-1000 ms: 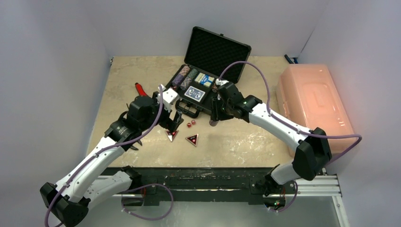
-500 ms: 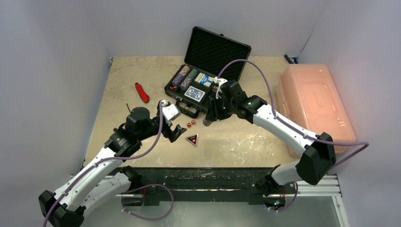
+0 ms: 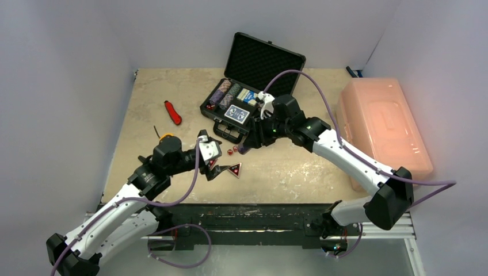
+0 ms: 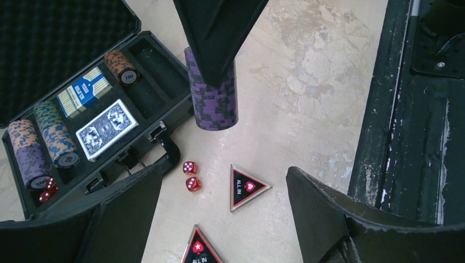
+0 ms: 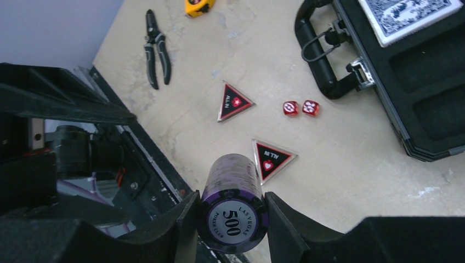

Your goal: Pack up texas hold em set

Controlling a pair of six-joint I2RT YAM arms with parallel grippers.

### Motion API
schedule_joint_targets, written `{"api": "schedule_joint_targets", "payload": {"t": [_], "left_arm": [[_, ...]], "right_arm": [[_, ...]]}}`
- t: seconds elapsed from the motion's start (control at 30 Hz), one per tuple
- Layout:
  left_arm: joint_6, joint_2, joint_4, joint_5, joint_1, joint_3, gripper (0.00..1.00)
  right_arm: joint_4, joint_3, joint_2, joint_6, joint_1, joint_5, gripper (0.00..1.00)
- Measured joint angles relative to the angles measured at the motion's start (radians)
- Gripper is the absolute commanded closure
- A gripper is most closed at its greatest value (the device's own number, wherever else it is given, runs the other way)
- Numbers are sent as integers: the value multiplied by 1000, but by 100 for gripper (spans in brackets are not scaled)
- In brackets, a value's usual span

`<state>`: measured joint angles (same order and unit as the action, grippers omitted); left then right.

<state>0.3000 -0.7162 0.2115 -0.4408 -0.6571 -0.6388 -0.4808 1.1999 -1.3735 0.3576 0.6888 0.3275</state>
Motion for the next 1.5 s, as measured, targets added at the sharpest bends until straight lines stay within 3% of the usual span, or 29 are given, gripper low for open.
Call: {"api": "schedule_joint_targets", "payload": {"t": [0.53, 1.5], "left_arm": [[-24, -27, -76, -6, 0, 0, 22], [-108, -124, -212, -28, 0, 0, 34]], "right_arm": [[108, 0, 22, 12, 0, 191, 100], [183, -13, 32, 50, 11, 271, 100]]}}
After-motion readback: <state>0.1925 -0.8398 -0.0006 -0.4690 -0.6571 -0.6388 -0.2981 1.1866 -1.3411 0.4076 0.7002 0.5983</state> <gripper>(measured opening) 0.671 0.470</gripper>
